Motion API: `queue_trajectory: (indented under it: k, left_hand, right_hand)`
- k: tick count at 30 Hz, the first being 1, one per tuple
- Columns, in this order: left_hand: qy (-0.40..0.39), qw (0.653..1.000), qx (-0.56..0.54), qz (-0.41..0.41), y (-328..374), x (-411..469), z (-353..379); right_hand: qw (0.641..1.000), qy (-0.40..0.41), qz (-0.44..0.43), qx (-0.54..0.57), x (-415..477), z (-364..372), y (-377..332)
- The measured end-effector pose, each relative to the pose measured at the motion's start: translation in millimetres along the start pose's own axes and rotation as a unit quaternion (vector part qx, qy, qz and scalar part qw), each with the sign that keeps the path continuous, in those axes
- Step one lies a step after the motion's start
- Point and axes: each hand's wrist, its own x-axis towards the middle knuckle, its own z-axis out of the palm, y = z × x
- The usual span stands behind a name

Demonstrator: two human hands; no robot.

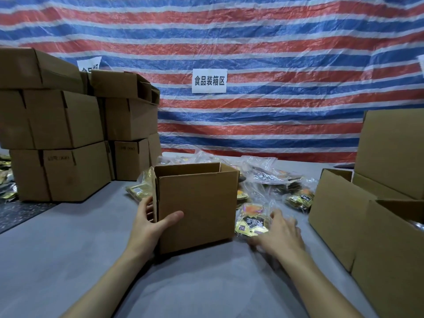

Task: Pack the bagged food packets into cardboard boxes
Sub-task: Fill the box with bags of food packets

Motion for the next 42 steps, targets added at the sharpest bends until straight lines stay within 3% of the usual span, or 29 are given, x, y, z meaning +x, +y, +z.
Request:
queue_trajectory:
  k: [3,8,12,15,18,21,26,31,36,42]
  left_hand:
    - [-0.015,1.0,-0.016,-0.001,-0.5,-0.7,0.4]
    - [-0.042,0.999,-0.026,0.008,-0.7,-2.1,1.9]
    - [-0.073,0.997,-0.031,0.011,-2.2,-3.5,2.0]
    - [-0.112,0.993,-0.026,0.01,-3.6,-5.6,2.1]
    - [-0.145,0.989,-0.017,0.004,-4.1,-8.9,3.4]
    - [-0.164,0.986,-0.012,-0.001,-4.8,-11.5,5.7]
    - [-0.189,0.982,-0.006,-0.007,-3.8,-12.3,7.7]
    - [-0.185,0.983,0.008,-0.016,-3.2,-11.6,8.6]
    - [-0.189,0.982,0.006,-0.023,0.1,-14.0,10.6]
    - [-0.207,0.978,0.012,-0.034,2.3,-13.7,10.7]
  right_hand:
    - [0.999,0.013,-0.022,-0.022,3.6,3.4,5.9]
    - [0.984,0.114,-0.112,0.085,5.8,11.8,3.2]
    - [0.921,0.192,-0.147,0.306,8.9,7.1,1.0]
    - [0.88,0.235,-0.143,0.387,10.5,1.0,-0.5]
    - [0.853,0.217,-0.133,0.456,12.6,-5.1,-1.4]
    - [0.858,0.198,-0.115,0.459,14.7,-10.1,-2.3]
    - [0.877,0.284,-0.153,0.355,15.2,-22.7,-7.4]
    - [0.892,0.321,-0.162,0.276,18.7,-48.6,-26.7]
    - [0.85,0.378,-0.171,0.324,17.0,-94.5,-53.3]
    - [0.747,0.42,-0.182,0.483,-2.4,-136.3,-87.2]
